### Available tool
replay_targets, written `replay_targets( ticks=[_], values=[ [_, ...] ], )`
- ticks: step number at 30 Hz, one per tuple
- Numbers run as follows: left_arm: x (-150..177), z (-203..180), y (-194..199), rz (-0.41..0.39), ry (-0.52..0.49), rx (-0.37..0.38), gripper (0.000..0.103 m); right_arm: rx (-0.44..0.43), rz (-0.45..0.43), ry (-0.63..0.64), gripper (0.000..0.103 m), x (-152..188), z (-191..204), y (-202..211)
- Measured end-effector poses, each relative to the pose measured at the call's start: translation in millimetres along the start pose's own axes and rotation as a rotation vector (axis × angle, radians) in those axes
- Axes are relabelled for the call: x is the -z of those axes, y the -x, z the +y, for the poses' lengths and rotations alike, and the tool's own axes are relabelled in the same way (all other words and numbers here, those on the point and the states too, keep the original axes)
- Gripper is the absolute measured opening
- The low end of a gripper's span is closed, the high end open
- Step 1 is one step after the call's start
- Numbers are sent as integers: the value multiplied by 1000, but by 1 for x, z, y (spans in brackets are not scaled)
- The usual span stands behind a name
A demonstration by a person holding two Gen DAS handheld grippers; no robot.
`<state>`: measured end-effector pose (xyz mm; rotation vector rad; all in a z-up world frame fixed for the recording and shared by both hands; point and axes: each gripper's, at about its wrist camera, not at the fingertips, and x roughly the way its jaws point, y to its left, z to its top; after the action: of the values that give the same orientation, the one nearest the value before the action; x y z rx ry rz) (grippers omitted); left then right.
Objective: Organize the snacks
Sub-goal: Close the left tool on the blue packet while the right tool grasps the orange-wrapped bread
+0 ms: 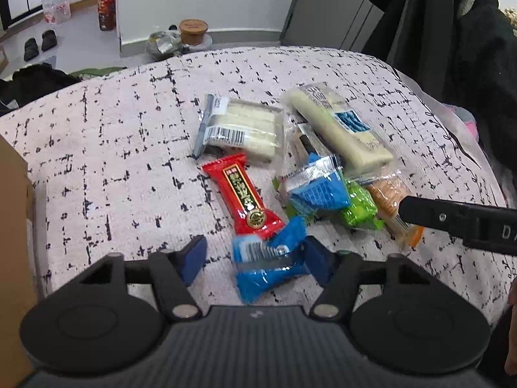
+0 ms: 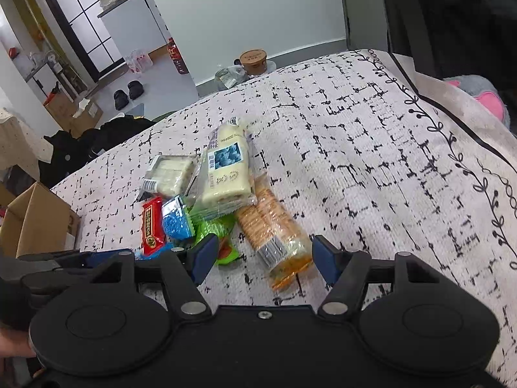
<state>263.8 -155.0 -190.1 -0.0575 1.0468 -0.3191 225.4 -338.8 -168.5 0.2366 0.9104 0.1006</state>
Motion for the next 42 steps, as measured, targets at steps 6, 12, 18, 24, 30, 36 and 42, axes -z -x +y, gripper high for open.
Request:
replay_targets(
  ticks=[6,12,18,24,30,36,42],
  values=[
    [-5,3,4,0,8,-16,29,-16,-6,5,63,-2,1,-10],
    [-4,11,15,-10,23,-46,28,-17,-9,9,63,0,0,-20],
    [-6,20,25,-26,49,-68,28,-2,17,36,59,6,0,-29],
    [-7,27,36,-49,83,-79,28,21,48,47,37,10,1,-23],
    [-4,27,45,-67,76,-73,28,8,51,-4,34,20,-2,-11],
    [-2,30,55,-85,77,-61,28,0,38,-32,34,22,2,4],
    [-1,35,69,-117,88,-47,28,-2,3,-46,33,21,8,26]
  ],
)
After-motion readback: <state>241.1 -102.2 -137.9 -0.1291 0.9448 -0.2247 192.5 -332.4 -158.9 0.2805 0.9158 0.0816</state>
